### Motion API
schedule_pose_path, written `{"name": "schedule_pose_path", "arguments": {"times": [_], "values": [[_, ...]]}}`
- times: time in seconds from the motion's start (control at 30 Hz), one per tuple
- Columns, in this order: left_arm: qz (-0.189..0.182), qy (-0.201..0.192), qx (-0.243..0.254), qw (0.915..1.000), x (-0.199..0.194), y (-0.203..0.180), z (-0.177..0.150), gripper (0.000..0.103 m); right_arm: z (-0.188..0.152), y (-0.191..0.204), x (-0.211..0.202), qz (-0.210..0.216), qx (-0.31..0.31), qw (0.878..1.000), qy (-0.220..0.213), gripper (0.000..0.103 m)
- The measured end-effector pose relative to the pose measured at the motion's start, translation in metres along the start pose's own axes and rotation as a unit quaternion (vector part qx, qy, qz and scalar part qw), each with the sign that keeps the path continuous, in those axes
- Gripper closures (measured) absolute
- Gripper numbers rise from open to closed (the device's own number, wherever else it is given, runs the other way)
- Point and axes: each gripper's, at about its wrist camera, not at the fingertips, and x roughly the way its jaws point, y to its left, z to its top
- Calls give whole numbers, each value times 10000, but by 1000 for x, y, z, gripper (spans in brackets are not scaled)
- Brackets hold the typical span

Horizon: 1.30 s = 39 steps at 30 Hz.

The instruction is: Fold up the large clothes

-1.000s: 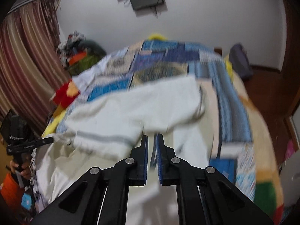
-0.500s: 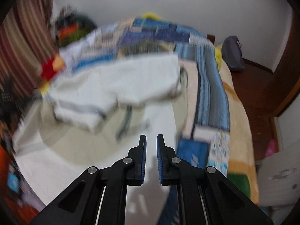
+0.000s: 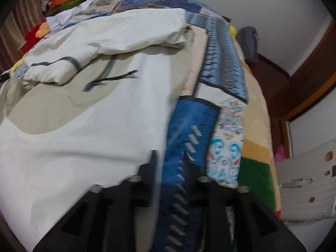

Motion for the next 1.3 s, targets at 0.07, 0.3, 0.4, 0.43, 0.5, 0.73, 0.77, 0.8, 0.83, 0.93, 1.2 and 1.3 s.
{"name": "schedule_pose_path", "arguments": {"times": [0.07, 0.3, 0.4, 0.43, 0.5, 0.73, 0.77, 0.8, 0.83, 0.93, 1.2, 1.3], "values": [[16, 33, -49, 10000, 1, 4, -4, 97, -5, -13, 2, -437, 186, 9988, -126, 11], [64, 140, -169, 9997, 1, 11, -10, 97, -24, -66, -30, 636, 1654, 9841, -137, 13], [68, 121, -166, 9998, 1, 9, -12, 97, -27, -55, -59, 1097, 1652, 9795, -346, 14], [68, 112, -170, 9998, 1, 8, -12, 97, -27, -49, -62, 1191, 1625, 9789, -354, 15], [43, 98, -173, 9998, 1, 7, -12, 97, -28, -32, -64, 1445, 1534, 9772, -267, 20], [-27, 94, -101, 9999, -1, 0, -14, 97, -30, 4, -33, 1862, 1549, 9702, 87, 51], [-33, 78, -75, 9999, -2, -2, -14, 97, -26, 4, -33, 1982, 1571, 9675, 87, 70], [-38, 60, -37, 10000, -2, -5, -13, 97, -23, 6, -32, 2050, 1560, 9662, 85, 78], [-36, 49, -11, 10000, -3, -6, -12, 97, -19, 8, -30, 2100, 1512, 9659, 99, 89], [-60, -13, 82, 9999, -5, -14, -6, 97, -1, 19, -29, 2201, 1321, 9665, 18, 96], [-844, -468, -189, 9952, -22, -24, 50, 97, 80, 28, -49, 2243, 1007, 9652, -888, 98], [-944, -641, -473, 9923, -20, -15, 82, 97, 121, 29, -50, 2096, 967, 9652, -1228, 99]]}}
